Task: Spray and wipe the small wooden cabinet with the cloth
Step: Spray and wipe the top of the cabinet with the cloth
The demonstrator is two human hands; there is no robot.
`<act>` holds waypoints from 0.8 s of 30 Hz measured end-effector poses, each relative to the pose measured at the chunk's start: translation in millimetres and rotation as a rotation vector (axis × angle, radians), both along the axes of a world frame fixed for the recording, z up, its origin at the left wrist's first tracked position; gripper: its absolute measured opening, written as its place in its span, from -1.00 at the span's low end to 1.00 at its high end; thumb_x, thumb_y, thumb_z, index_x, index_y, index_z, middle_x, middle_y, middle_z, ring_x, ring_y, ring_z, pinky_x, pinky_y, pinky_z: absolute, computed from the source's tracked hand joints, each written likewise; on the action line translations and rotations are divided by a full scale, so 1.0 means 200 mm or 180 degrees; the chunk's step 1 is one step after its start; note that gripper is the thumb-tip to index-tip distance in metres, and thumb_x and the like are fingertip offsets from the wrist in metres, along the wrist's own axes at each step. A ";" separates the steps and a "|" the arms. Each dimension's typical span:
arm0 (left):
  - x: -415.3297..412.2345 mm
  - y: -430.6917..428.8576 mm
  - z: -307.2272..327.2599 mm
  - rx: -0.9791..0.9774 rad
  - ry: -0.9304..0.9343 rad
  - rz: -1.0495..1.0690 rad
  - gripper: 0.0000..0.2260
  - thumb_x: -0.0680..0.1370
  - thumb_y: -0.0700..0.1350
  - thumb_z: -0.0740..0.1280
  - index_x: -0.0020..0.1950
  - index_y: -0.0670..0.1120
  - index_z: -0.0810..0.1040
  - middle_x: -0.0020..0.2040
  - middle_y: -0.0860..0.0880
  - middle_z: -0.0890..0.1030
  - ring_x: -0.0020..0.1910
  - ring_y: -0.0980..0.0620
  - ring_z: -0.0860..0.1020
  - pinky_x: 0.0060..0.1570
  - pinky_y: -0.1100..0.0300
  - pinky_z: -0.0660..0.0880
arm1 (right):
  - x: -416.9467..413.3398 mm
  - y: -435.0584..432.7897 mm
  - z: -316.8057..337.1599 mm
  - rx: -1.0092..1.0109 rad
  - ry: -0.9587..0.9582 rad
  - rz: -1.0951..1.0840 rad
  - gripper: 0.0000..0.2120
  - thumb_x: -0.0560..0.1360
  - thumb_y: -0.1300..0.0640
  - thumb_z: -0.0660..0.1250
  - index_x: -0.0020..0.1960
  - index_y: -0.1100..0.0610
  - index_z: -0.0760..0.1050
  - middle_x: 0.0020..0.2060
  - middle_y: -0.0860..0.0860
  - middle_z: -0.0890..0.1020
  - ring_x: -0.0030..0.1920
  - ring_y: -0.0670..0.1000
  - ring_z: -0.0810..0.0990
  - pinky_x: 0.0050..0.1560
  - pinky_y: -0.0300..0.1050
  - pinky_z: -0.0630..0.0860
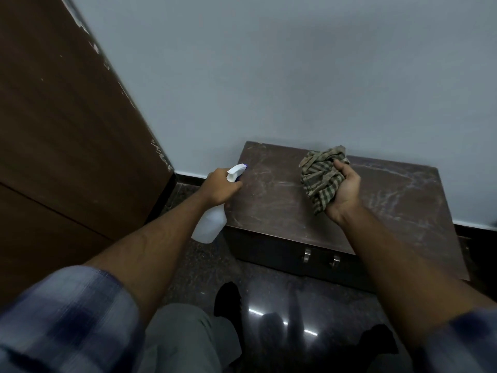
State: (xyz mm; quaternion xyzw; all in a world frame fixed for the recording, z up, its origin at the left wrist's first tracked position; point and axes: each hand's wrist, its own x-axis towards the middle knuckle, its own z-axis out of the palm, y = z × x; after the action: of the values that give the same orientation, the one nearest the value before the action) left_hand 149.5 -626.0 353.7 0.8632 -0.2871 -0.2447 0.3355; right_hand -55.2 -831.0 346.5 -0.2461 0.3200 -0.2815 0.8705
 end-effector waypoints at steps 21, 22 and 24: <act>0.36 -0.06 -0.08 0.0276 -0.0247 -0.0309 -0.82 0.45 -0.08 0.43 -0.07 -0.18 0.66 -0.13 -0.14 0.71 -0.11 -0.12 0.64 -0.08 -0.01 0.54 | 0.61 0.01 -0.51 -0.4599 0.3546 0.0778 -0.44 0.62 0.00 0.11 0.55 0.23 0.29 0.52 0.18 0.34 0.55 0.18 0.26 0.57 0.08 0.16; 0.37 -0.06 -0.09 0.0287 -0.0283 -0.0339 -0.84 0.46 -0.10 0.43 -0.07 -0.19 0.65 -0.14 -0.15 0.70 -0.15 -0.11 0.61 -0.11 0.03 0.51 | 0.66 0.02 -0.49 -0.4730 0.3525 0.0903 -0.43 0.62 -0.01 0.11 0.56 0.23 0.27 0.54 0.18 0.32 0.56 0.18 0.23 0.58 0.09 0.14; 0.39 -0.05 -0.11 0.0284 -0.0297 -0.0373 -0.84 0.46 -0.11 0.43 -0.08 -0.19 0.64 -0.14 -0.20 0.69 -0.21 -0.07 0.55 -0.15 0.08 0.45 | 0.78 0.00 -0.48 -0.5047 0.3452 0.1248 -0.41 0.63 -0.04 0.11 0.57 0.22 0.24 0.57 0.19 0.26 0.58 0.19 0.17 0.59 0.10 0.08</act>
State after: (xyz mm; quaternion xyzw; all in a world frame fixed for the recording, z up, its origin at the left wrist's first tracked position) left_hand 227.6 -636.8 331.8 0.8694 -0.3413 -0.2360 0.2682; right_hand 101.7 -830.6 250.8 -0.9043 0.3482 -0.1141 0.2191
